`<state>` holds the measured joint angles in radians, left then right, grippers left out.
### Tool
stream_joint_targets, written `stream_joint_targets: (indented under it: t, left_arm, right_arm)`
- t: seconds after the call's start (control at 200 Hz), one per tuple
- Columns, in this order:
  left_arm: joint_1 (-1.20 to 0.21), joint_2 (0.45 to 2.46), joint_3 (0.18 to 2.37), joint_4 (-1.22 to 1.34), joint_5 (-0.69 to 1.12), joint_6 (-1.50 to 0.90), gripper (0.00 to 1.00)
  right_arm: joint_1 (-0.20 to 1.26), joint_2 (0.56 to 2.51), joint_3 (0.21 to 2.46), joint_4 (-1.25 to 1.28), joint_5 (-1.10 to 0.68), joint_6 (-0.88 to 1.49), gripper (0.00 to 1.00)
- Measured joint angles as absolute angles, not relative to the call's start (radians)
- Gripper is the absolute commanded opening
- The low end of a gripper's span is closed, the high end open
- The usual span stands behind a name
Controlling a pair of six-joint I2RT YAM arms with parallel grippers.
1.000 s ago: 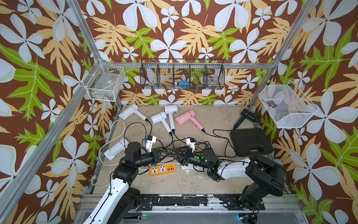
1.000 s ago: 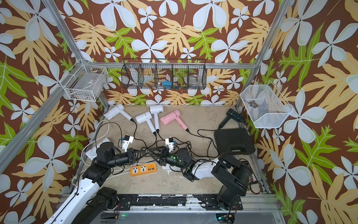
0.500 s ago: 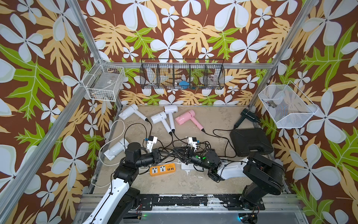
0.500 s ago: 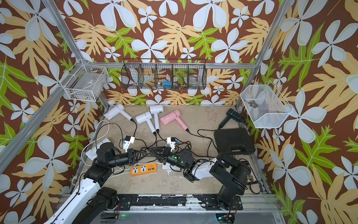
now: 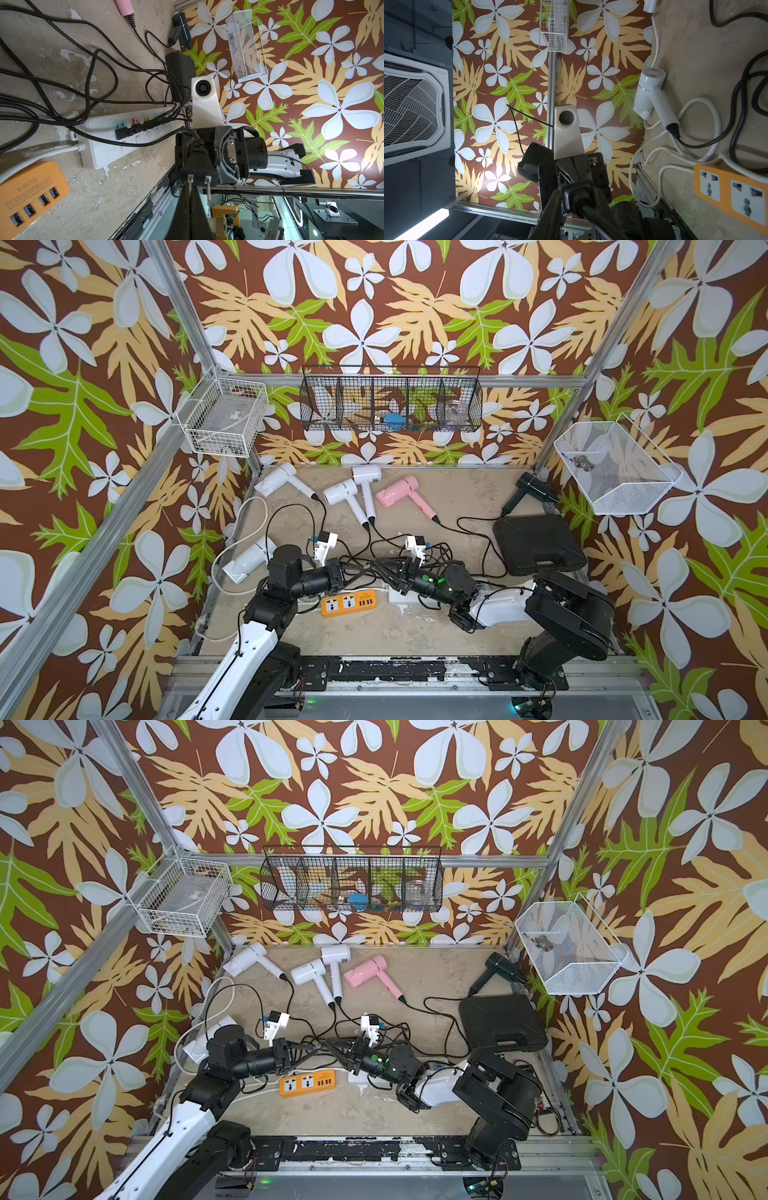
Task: Charge the blow dryers
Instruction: Insert the plug into the socket.
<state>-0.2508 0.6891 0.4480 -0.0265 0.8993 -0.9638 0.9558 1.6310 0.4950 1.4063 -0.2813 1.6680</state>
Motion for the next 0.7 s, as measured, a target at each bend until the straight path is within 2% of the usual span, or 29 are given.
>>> stream_joint_targets:
  t: [0.095, 0.245, 0.38, 0.48, 0.701]
  left_arm:
    - [-0.250, 0.686, 0.448, -0.025, 0.902, -0.967, 0.00]
    - [-0.248, 0.686, 0.448, -0.025, 0.901, -0.967, 0.00]
    - [-0.247, 0.688, 0.461, -0.042, 0.893, -0.964, 0.00]
    - [-0.247, 0.700, 0.495, -0.089, 0.870, -0.934, 0.11]
    - [-0.247, 0.720, 0.599, -0.247, 0.708, -0.828, 0.46]
  right_arm:
    - [0.955, 1.631, 0.501, 1.400, -0.283, 1.666, 0.17]
    - [0.954, 1.632, 0.507, 1.398, -0.285, 1.660, 0.00]
    - [0.952, 1.634, 0.508, 1.401, -0.290, 1.647, 0.00]
    - [0.952, 1.636, 0.508, 1.412, -0.289, 1.634, 0.00]
    - [0.952, 1.639, 0.505, 1.400, -0.289, 1.577, 0.00]
